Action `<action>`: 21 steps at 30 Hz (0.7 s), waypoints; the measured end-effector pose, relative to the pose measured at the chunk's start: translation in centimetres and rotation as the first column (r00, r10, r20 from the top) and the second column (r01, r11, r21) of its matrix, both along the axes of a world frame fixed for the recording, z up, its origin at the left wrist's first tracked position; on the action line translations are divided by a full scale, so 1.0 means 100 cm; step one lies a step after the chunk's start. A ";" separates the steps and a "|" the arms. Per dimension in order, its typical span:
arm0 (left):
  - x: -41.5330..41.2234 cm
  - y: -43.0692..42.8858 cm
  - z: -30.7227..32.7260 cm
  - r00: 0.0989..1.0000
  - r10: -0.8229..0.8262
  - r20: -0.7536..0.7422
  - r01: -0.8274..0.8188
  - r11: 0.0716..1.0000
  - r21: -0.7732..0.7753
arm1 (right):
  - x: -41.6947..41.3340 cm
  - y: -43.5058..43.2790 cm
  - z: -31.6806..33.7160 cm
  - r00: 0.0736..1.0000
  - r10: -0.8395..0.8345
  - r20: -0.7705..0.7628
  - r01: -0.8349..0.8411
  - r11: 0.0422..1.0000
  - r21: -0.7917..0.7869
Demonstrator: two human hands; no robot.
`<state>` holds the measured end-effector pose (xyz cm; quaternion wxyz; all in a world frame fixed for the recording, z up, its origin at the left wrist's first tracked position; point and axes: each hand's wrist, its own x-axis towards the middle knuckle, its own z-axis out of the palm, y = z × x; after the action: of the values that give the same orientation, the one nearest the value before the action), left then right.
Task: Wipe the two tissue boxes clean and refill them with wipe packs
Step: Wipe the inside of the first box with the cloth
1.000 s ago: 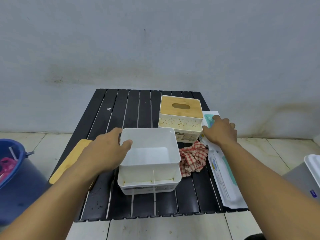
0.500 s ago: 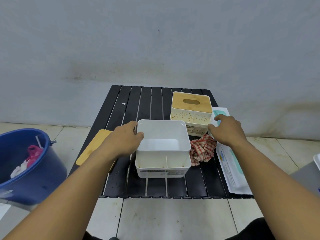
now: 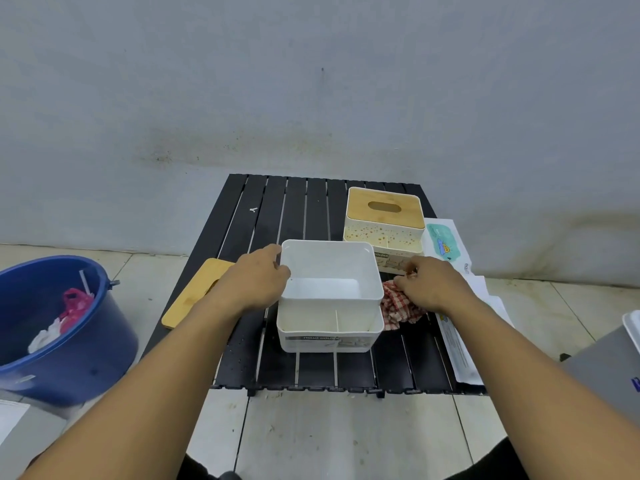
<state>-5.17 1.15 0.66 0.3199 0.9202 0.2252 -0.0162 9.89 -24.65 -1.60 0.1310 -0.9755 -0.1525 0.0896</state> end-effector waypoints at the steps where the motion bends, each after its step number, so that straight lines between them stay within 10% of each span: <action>1: 0.002 0.003 -0.001 1.000 0.018 0.017 -0.018 1.000 -0.020 | -0.001 0.002 0.000 1.000 0.014 0.006 -0.013 0.999 -0.034; 10: -0.003 0.058 -0.054 0.867 0.352 -0.351 -0.265 0.925 0.273 | -0.015 0.018 -0.006 0.943 0.292 -0.160 -0.331 0.865 -0.376; 21: 0.004 0.057 -0.050 0.884 0.404 -0.236 -0.364 0.911 0.195 | -0.017 0.024 -0.039 0.966 0.238 0.101 -0.202 0.938 -0.282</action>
<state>-4.77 6.83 -4.31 0.2152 0.8669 0.4454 -0.0617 8.16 -22.29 -5.45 -0.0244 -0.9648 -0.2554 0.0583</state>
